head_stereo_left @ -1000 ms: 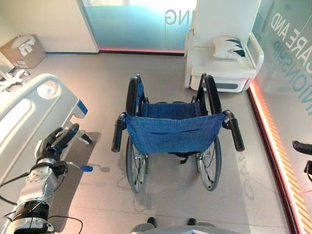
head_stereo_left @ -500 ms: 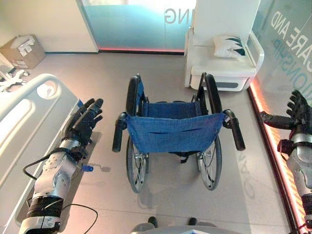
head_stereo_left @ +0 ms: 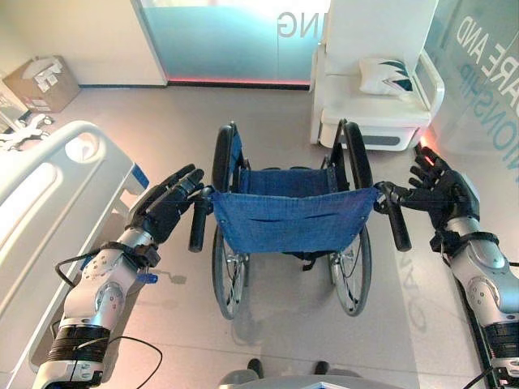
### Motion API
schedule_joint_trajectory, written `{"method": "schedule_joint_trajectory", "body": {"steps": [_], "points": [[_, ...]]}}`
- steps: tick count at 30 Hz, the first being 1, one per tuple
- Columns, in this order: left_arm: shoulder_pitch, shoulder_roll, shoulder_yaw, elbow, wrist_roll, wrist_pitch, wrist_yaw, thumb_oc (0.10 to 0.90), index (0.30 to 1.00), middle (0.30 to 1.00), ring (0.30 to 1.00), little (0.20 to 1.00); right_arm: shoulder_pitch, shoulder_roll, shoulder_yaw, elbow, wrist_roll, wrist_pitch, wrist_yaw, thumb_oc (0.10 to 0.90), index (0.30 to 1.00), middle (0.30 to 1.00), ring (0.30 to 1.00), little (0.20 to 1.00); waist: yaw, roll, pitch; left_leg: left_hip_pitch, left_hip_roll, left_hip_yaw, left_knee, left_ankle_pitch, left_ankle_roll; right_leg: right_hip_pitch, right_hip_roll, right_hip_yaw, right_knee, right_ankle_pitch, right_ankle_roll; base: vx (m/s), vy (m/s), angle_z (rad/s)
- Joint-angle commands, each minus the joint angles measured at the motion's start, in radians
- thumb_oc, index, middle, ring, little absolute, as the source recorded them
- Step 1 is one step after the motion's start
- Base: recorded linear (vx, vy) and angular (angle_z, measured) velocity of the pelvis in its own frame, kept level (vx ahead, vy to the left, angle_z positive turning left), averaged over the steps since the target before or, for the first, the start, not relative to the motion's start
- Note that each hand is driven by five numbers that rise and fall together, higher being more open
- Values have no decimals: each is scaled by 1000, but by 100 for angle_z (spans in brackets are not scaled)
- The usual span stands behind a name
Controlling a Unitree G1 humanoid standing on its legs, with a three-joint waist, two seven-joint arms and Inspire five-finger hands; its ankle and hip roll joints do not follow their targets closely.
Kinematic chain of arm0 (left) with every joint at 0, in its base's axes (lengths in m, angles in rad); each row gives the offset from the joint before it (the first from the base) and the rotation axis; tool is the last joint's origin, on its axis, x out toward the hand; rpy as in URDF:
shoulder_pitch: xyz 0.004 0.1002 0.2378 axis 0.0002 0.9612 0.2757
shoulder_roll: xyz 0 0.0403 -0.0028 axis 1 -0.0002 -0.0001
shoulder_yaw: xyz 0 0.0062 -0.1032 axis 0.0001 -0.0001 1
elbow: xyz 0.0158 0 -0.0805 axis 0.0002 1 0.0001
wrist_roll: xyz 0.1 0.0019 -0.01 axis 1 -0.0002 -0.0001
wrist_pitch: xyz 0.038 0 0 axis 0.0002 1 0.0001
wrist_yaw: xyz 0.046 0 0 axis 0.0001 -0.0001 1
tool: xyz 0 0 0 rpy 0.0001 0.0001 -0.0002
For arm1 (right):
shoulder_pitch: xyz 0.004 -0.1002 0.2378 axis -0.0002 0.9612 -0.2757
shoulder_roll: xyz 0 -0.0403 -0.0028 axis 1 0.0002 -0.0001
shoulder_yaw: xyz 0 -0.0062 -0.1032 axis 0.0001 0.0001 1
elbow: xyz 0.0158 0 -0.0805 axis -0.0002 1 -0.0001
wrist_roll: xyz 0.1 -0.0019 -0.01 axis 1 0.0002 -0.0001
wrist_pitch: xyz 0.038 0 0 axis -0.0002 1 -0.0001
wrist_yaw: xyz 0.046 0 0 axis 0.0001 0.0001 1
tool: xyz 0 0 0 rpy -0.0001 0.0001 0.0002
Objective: Push the wheelchair next to the bed
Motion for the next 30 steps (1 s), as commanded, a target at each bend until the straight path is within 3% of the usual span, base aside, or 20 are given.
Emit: {"method": "schedule_joint_trajectory", "body": {"steps": [1,18,30], "points": [[-63,112,-11,-79,28,-56,-7,800,900,900,900,900,-47,-21,13,-106,89,-28,44,800,900,900,900,900,-3,-33,-86,-16,-47,32,3,-39,2,-38,-7,14,31,19,27,0,0,0],[-53,110,-48,-103,39,-69,30,800,900,900,900,900,-30,-34,77,-76,49,52,-11,800,900,900,900,900,0,-40,-80,-17,-47,36,3,-32,1,-38,-5,11,32,22,28,0,0,0],[-70,108,-78,-116,59,-57,38,800,900,900,900,900,-59,-7,118,-37,64,42,-15,800,900,900,900,900,15,-40,-72,-18,-50,29,3,-29,1,-33,-7,-3,33,21,30,0,0,0]]}}
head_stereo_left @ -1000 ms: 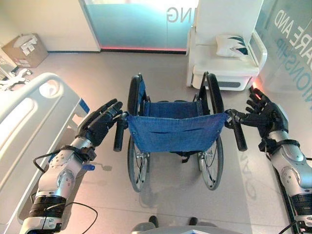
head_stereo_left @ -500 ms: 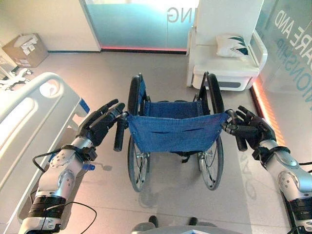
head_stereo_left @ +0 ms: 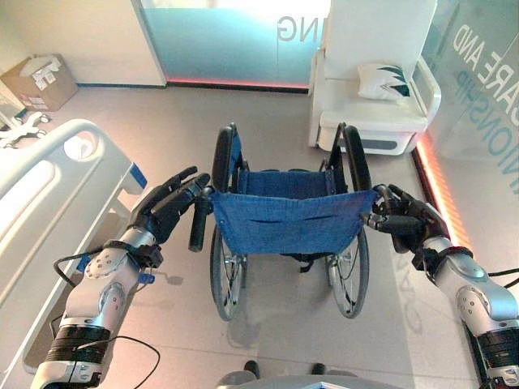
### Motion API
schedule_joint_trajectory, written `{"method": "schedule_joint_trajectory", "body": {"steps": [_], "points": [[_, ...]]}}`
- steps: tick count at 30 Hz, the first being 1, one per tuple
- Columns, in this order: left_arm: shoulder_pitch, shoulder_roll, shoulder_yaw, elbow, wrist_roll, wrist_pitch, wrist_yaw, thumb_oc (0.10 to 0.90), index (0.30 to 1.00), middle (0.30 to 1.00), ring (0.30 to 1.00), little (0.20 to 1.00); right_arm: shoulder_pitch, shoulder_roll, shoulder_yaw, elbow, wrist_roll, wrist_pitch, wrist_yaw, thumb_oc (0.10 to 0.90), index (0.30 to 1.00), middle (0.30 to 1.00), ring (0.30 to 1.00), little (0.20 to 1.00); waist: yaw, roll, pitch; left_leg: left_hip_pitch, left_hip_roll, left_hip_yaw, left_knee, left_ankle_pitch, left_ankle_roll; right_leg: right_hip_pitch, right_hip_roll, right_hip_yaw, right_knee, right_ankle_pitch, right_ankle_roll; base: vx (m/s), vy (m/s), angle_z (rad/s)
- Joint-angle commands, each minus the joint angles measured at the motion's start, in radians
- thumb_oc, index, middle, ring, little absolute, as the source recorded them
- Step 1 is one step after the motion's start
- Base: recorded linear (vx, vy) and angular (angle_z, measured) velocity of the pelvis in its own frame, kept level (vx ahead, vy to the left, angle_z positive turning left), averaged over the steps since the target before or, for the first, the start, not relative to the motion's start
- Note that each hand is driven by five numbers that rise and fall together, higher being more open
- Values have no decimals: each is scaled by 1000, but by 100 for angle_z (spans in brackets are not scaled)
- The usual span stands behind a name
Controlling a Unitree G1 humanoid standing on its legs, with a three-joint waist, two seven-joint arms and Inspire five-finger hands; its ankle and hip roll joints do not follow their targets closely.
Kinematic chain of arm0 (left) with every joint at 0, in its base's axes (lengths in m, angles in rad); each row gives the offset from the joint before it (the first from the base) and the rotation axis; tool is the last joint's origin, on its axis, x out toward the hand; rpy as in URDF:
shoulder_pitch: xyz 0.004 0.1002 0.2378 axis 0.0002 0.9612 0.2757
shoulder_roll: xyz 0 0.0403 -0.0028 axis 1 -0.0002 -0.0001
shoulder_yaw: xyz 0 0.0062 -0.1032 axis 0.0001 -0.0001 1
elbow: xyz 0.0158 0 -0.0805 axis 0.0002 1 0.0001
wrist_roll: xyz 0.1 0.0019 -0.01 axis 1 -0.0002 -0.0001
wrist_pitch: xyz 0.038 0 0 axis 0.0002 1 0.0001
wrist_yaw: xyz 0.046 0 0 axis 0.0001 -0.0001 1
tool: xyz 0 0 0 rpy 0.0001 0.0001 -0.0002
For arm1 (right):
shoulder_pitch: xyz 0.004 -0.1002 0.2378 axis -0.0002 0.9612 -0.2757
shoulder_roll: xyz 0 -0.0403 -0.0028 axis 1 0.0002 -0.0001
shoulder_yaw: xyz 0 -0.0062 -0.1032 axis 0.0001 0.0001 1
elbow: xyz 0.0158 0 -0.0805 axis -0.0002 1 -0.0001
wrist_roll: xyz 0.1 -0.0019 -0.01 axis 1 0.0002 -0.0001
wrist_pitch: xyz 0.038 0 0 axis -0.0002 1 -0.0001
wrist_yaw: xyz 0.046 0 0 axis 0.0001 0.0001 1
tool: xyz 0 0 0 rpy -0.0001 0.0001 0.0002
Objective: Push the wheelchair next to the bed
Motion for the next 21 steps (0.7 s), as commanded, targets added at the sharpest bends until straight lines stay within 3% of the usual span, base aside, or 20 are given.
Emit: {"method": "schedule_joint_trajectory", "body": {"steps": [1,8,14,21], "points": [[-77,83,-41,-87,2,-56,-5,800,900,900,900,900,-104,-6,27,-42,11,-79,-5,800,900,900,900,900,11,-18,-60,-17,-49,28,3,-28,1,-34,-7,-2,33,21,29,0,0,0],[-67,82,-38,-106,0,-54,4,800,900,900,900,900,-97,-12,35,-74,37,-63,21,800,900,900,900,900,13,-18,-58,-19,-49,26,3,-27,-1,-34,-8,-5,33,21,30,0,0,0],[-46,87,-22,-118,-13,-60,18,800,900,900,900,900,-56,-22,0,-95,54,-66,-30,800,900,900,900,900,6,-18,-55,-21,-49,28,3,-26,-2,-39,-8,-5,37,21,33,0,0,0],[-17,85,6,-132,-20,-64,35,800,900,900,900,900,-5,-35,-38,-100,-9,-6,-14,800,900,900,900,900,-2,-18,-51,-24,-47,32,3,-25,-1,-46,-8,2,42,20,34,-10,-4,3]]}}
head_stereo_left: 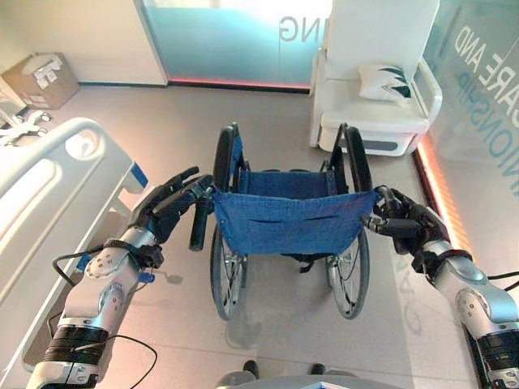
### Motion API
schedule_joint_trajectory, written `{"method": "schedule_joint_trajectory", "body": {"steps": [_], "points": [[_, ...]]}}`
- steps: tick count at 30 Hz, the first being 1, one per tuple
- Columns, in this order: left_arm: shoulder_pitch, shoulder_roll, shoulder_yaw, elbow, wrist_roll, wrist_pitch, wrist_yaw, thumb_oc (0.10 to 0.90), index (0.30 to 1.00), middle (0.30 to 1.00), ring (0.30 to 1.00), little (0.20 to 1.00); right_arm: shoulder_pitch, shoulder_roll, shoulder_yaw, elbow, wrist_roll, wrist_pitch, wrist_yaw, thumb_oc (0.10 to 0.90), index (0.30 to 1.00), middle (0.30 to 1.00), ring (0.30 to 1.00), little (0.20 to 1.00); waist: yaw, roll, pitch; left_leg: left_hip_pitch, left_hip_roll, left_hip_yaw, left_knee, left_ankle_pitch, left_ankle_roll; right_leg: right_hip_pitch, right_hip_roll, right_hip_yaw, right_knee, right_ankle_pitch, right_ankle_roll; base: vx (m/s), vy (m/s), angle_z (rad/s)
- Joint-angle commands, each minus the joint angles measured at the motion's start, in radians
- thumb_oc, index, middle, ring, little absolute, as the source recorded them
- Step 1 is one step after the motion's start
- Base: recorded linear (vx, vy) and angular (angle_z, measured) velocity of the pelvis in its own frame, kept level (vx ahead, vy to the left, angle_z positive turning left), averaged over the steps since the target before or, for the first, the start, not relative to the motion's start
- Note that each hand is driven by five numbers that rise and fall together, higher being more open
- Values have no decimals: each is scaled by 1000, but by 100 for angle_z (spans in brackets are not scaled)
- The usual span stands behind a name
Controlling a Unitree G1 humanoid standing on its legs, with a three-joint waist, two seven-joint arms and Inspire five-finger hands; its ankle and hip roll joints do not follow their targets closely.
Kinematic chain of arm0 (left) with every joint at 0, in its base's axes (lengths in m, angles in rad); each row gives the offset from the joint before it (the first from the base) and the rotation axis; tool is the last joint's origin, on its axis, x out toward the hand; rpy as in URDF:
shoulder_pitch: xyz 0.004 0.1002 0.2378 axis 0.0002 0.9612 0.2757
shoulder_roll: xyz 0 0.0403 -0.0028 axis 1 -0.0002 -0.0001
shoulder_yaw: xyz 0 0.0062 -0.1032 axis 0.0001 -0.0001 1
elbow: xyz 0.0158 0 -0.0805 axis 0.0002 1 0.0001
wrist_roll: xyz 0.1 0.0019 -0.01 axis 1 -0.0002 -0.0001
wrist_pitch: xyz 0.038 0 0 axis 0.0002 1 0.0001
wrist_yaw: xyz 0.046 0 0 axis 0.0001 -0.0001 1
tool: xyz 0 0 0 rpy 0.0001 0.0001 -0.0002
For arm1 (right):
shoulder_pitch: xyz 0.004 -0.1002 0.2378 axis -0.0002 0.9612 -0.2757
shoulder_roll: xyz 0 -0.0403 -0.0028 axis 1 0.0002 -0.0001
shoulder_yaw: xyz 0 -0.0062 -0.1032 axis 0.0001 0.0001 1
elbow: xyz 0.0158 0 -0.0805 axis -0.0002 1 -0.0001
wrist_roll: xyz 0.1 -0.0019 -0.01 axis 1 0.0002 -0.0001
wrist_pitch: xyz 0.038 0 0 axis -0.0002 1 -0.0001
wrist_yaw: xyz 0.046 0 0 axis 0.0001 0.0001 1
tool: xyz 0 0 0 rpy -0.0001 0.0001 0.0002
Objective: Push the wheelchair next to the bed
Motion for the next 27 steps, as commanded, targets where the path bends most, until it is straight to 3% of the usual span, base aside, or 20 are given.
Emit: {"method": "schedule_joint_trajectory", "body": {"steps": [1,7,10,12,27], "points": [[-39,71,24,-83,-20,-64,-2,800,900,900,900,900,-28,-40,-35,-97,-27,-12,4,800,900,900,900,900,2,-18,-50,-16,-46,43,3,-25,-1,-45,-6,19,42,20,33,0,0,0],[-31,78,33,-95,-33,-60,13,800,900,900,900,900,-16,-84,-47,-127,-38,-1,0,800,900,900,900,900,-7,-21,-41,-15,-46,47,3,-24,-2,-49,-2,29,46,20,32,0,0,0],[-32,82,36,-89,-41,-62,13,800,900,900,900,900,-23,-87,-63,-146,148,-23,-25,800,900,900,900,900,-12,-22,-36,-14,-45,49,3,-25,-4,-49,0,34,46,21,32,0,0,0],[-31,79,35,-84,-40,-67,14,800,900,900,900,900,-25,-80,-76,-150,165,-46,-32,800,900,900,900,900,-14,-23,-35,-14,-45,50,3,-27,-5,-50,1,35,43,23,33,0,0,0],[-35,63,39,-59,-49,-63,13,800,900,900,900,900,-27,-103,-98,-153,99,-14,79,800,900,900,900,900,-20,-30,-49,-18,-45,59,3,-31,-3,-50,2,42,28,29,39,-2,6,-2]]}}
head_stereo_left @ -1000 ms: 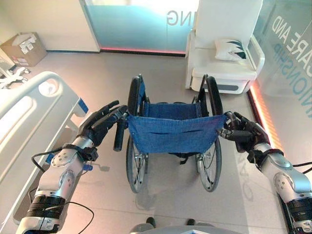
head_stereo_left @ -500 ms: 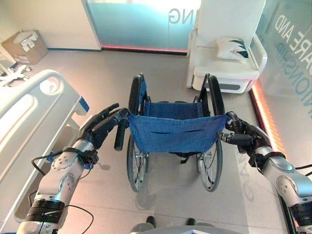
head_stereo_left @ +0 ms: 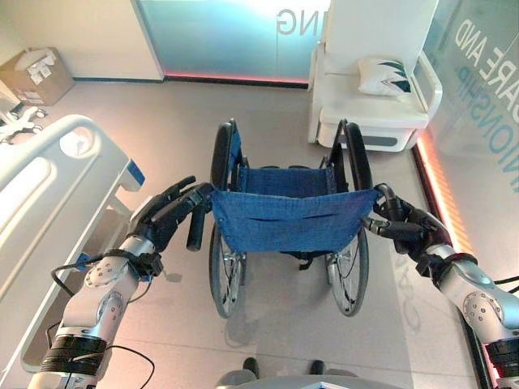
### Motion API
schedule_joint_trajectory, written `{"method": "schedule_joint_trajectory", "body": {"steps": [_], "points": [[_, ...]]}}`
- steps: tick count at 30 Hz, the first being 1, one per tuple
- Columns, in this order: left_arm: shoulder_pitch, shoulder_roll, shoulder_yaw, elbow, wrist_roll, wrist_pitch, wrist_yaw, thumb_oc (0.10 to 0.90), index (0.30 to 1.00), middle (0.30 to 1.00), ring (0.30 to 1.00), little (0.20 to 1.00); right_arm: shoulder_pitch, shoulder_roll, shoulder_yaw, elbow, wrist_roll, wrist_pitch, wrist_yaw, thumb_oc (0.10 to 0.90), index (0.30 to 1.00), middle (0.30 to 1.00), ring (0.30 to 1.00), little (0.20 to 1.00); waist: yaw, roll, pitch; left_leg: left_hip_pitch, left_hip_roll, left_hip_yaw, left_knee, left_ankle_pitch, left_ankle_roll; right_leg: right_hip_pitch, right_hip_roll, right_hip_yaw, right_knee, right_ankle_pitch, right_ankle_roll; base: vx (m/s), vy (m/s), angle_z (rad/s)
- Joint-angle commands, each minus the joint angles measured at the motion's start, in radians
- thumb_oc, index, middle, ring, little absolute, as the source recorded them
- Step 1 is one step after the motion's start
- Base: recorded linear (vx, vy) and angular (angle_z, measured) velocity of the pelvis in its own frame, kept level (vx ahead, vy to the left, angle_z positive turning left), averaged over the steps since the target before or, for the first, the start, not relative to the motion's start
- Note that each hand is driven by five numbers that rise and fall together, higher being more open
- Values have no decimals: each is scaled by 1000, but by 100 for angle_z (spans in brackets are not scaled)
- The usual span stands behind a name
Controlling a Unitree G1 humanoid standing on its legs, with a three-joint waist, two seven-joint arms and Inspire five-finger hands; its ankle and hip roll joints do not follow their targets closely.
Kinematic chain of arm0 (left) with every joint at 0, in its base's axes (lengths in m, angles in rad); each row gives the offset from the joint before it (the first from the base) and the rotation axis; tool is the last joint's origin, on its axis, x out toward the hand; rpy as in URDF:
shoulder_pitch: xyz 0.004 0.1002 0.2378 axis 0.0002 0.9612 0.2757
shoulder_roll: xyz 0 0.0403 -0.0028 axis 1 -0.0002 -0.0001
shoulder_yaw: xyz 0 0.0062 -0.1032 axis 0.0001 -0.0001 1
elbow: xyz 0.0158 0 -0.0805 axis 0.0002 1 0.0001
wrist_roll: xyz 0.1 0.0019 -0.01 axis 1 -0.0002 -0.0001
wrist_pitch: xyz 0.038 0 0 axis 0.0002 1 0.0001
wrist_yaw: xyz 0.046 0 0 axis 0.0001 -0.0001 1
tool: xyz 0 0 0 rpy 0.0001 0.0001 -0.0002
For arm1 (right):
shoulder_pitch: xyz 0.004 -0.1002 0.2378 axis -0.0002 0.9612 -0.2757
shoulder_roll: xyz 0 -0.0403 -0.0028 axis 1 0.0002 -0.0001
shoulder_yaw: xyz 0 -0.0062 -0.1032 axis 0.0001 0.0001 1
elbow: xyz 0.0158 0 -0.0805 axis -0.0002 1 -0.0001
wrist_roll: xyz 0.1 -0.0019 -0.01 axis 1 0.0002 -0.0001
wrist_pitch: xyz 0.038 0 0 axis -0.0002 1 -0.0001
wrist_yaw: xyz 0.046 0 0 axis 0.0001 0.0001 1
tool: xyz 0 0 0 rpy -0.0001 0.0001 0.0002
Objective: Push the wheelchair next to the bed
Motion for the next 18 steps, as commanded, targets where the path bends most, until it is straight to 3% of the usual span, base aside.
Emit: {"method": "schedule_joint_trajectory", "body": {"steps": [1,11,18], "points": [[-76,62,35,-56,-35,-71,-12,800,900,900,900,900,-64,-82,-58,-91,-15,-75,78,800,900,900,900,900,-17,-25,-53,-7,-46,43,3,-31,-3,-31,2,26,28,28,38,0,0,0],[-76,59,20,-35,-36,-80,-27,800,900,900,900,900,-64,-81,-19,-94,0,-104,232,800,900,900,900,900,-8,-26,-55,-6,-46,44,3,-30,-4,-27,1,13,27,27,37,0,0,0],[-69,61,20,-26,-40,-85,-37,800,900,900,900,900,-63,-78,-20,-103,26,-174,274,800,900,900,900,900,-6,-24,-59,-5,-46,41,3,-30,-5,-24,2,8,28,24,37,4,-3,0]]}}
